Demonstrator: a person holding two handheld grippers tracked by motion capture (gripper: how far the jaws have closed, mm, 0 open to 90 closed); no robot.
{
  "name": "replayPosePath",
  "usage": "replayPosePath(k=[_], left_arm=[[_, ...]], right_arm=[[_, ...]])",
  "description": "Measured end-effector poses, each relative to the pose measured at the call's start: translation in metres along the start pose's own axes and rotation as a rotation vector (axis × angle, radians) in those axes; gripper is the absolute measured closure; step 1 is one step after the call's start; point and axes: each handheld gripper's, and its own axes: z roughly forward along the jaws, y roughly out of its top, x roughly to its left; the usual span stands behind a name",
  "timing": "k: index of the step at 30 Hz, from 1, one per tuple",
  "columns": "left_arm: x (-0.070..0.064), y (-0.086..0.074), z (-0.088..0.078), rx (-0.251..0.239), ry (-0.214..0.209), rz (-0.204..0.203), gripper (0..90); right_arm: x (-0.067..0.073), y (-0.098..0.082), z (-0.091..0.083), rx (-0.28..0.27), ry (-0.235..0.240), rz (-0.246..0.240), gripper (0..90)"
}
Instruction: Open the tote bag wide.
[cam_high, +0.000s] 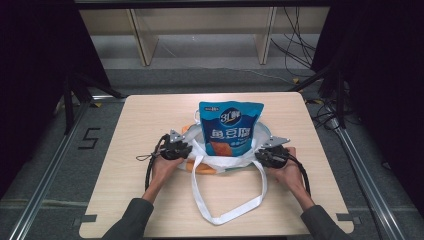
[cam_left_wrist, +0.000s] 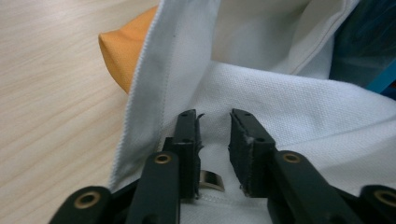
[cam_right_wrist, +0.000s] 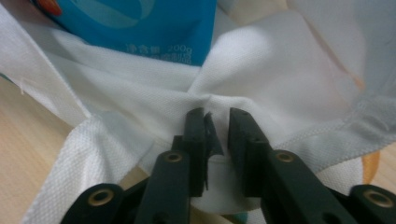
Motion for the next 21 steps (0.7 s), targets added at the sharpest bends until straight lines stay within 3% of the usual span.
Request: replayPosePath(k=[3,4,6,7,8,9,11,12,13,14,15,19,21], left_arm=[[0.002,0.002,-0.002,0.025,0.001,0.033,66.7],[0.000,0.003,-0.003,0.005,-0.001,-0.003,65.8],[0.000,0.006,-0.008,-0.002,-0.012,-0.012,63.1],[0.000,0.006,-0.008,-0.002,-0.012,-0.012,60.2],[0.001,0.009,-0.011,-0.001,-0.033,-0.018,60.2],[-0.001,0.013,-0.015,-0.018,-0.046,-0.038,54.6],[-0.009,0.019,-0.023,-0.026,-0.050,0.002,49.0],[-0.015,0.022,-0.030,-0.026,-0.064,0.047,45.4],[-0.015,0.022,-0.030,-0.026,-0.064,0.047,43.5],[-0.021,0.025,-0.039,-0.033,-0.081,0.071,42.3],[-0.022,0.027,-0.044,-0.034,-0.077,0.093,41.3],[-0.024,0.026,-0.056,-0.037,-0.087,0.101,37.9],[-0.026,0.025,-0.061,-0.047,-0.089,0.080,36.4]], right_arm=[[0.002,0.005,-0.009,-0.006,0.002,0.025,66.6],[0.000,0.006,-0.013,-0.031,-0.008,0.003,64.5],[0.000,0.009,-0.022,-0.036,0.003,0.033,61.6],[-0.004,0.010,-0.025,-0.072,-0.005,0.009,60.1],[-0.004,0.010,-0.025,-0.072,-0.005,0.009,60.1],[-0.005,0.011,-0.029,-0.088,-0.009,0.024,57.7],[-0.007,0.012,-0.040,-0.122,0.005,0.058,54.1],[-0.007,0.013,-0.049,-0.155,0.014,0.086,51.2],[-0.009,0.013,-0.052,-0.164,0.016,0.077,50.3],[-0.006,0.013,-0.057,-0.153,0.032,0.129,49.6],[-0.009,0.013,-0.060,-0.170,0.026,0.095,48.5],[-0.011,0.012,-0.069,-0.186,0.031,0.120,45.2],[-0.010,0.011,-0.073,-0.192,0.029,0.134,43.5]])
